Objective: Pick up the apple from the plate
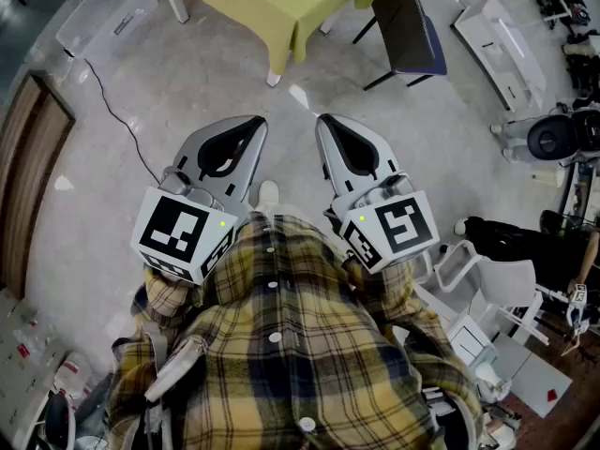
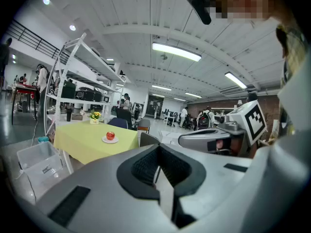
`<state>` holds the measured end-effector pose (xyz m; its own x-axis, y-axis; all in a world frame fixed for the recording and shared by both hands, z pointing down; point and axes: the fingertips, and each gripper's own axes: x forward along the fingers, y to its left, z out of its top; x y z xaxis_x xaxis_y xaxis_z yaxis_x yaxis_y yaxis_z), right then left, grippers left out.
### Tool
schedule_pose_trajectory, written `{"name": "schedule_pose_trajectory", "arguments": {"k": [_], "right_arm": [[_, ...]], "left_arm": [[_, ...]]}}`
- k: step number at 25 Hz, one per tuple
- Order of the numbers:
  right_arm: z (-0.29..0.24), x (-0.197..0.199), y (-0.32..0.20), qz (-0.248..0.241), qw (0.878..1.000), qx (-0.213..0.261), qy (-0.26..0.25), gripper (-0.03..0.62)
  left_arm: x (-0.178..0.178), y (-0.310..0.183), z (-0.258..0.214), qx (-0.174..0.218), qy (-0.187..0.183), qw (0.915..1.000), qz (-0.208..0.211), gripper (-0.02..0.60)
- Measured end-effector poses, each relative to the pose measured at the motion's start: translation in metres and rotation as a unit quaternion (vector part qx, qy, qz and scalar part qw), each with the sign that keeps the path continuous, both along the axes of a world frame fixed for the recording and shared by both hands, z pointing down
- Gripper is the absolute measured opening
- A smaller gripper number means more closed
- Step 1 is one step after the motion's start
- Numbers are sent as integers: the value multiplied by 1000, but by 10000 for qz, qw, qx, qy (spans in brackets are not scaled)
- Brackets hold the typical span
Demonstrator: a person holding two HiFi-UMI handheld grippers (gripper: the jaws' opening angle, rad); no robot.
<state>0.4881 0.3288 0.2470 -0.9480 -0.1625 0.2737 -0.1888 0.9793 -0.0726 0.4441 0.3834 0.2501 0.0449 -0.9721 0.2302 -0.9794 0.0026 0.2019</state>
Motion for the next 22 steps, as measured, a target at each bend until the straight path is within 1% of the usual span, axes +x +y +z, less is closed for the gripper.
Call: {"name": "schedule_pose_trajectory", "arguments": {"k": [11, 16, 22], "right_arm": [[2, 14, -7, -36, 10000, -44, -27, -3], [7, 21, -10, -121, 9999, -31, -48, -3], [10, 19, -7, -371, 9993, -91, -41, -3]], "left_arm": [[14, -8, -2, 44, -8, 10000, -68, 6], [20, -8, 1, 104, -24, 9997, -229, 6], [25, -6, 3, 72, -17, 9991, -427, 6]]}}
